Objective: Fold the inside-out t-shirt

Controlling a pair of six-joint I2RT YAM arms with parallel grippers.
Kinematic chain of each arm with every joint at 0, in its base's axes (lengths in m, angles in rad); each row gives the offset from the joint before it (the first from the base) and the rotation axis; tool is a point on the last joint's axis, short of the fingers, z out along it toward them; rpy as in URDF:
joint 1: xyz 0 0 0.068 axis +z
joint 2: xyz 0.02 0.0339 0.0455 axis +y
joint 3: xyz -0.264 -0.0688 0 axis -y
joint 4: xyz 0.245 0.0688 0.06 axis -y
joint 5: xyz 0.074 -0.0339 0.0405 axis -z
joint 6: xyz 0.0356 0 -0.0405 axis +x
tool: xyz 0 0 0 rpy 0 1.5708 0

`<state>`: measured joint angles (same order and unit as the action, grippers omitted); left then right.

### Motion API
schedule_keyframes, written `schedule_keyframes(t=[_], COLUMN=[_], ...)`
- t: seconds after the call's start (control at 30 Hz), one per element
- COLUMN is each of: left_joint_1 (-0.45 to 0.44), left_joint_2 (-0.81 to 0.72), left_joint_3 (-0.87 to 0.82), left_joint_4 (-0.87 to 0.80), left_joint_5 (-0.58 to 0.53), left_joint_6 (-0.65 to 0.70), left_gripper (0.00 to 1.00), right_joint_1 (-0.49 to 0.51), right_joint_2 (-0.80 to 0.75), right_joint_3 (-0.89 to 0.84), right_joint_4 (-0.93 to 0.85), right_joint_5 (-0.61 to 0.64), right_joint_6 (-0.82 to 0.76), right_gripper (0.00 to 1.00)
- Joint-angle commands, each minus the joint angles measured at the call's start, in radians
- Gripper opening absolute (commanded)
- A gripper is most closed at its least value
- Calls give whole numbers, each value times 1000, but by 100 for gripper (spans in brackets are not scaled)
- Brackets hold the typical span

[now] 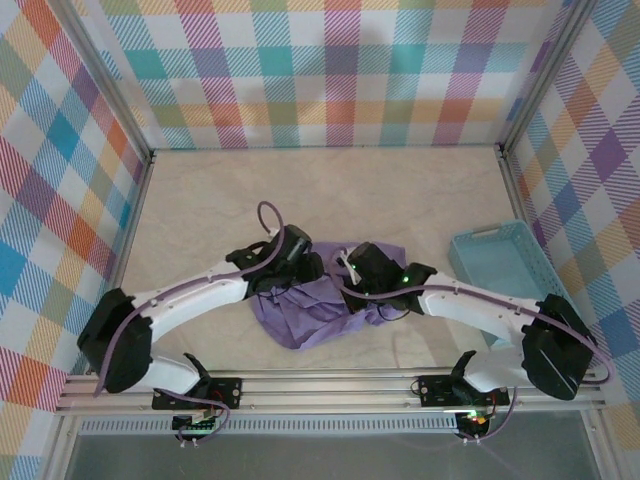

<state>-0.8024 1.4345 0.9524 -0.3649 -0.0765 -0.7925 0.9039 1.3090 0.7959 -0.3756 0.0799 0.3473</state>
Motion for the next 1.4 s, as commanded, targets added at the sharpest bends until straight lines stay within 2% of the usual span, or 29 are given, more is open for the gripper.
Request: schedule_keyframes(t=[0.0, 0.07, 0.17, 0.3, 0.43, 0.63, 0.83, 0.87, 1.0, 1.07, 1.17, 1.23, 1.3, 1.37], left_joint_1=[-28, -43, -72, -92, -108, -165, -167, -167, -169, -170, -172, -172, -172, -172], left_joint_2=[73, 109, 133, 148, 139, 136, 116, 114, 107, 99, 70, 50, 26, 5], left_joint_3=[59, 78, 88, 88, 68, 69, -31, -39, -63, -71, -89, -101, -111, -126], left_joint_4=[5, -1, -11, -24, -15, 3, 78, 116, 139, 142, 143, 138, 132, 138], left_joint_5=[48, 49, 24, -9, -40, -55, -32, -29, -32, -31, -45, -56, -75, -88], left_joint_6=[0, 1, 5, 10, 17, 44, -5, -7, -3, 4, 16, 20, 25, 27], left_gripper=[54, 49, 47, 41, 35, 33, 21, 17, 5, 0, 0, 0, 0, 0], right_joint_1=[10, 13, 13, 9, -49, -123, -165, -168, -205, -220, -234, -232, -230, -228], right_joint_2=[-14, -11, -33, -79, 1, 187, 245, 253, 278, 282, 257, 212, 160, 130], right_joint_3=[-61, -73, -57, -13, 42, 161, 217, 225, 248, 258, 266, 251, 220, 190], right_joint_4=[65, 65, 38, 3, -11, -2, 4, 4, 12, 11, -4, -7, -15, -41], right_joint_5=[31, 42, 60, 116, 114, 76, 110, 121, 107, 108, 112, 74, 29, 2], right_joint_6=[87, 98, 96, 74, 66, 125, 93, 83, 59, 46, 16, -17, -46, -68], right_gripper=[0, 7, 19, 39, 44, 42, 41, 37, 10, 2, 1, 14, 33, 48])
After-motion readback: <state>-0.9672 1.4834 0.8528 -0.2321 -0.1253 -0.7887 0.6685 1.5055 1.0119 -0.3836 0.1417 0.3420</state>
